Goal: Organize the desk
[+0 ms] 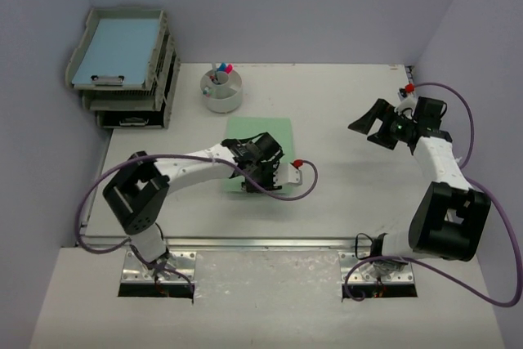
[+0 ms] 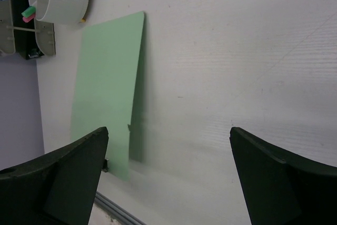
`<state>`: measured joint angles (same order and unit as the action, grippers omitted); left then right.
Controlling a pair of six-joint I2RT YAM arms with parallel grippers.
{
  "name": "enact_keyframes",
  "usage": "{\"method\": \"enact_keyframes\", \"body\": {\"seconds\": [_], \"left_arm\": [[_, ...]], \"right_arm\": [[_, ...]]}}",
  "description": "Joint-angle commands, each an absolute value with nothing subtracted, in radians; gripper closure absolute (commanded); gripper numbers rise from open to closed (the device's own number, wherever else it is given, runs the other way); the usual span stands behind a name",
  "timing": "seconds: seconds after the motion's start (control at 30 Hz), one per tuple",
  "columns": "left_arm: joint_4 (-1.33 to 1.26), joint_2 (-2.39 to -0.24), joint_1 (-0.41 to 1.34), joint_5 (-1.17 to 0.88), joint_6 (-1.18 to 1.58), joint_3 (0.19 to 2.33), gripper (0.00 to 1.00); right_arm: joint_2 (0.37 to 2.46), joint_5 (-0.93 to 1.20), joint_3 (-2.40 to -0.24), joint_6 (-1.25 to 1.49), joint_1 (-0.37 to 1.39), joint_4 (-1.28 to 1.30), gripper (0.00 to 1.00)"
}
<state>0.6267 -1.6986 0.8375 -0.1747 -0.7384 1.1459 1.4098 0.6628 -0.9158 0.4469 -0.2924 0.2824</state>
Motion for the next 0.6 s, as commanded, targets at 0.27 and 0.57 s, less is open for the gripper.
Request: {"method": "enact_keyframes", "body": {"seconds": [0.27,0.57], "left_arm": [[0.845,-0.997,0.763,-0.334,-0.940,0.904,1.00],[1.051,-0.719,0.752,-0.309,-0.983,0.773,1.00]], "right_arm": [[1.474,0.729,-0.923,0.482,-0.295,0.216,0.05],[1.460,0.730,-0.933,0.453,-0.253,0.199,0.06]]}}
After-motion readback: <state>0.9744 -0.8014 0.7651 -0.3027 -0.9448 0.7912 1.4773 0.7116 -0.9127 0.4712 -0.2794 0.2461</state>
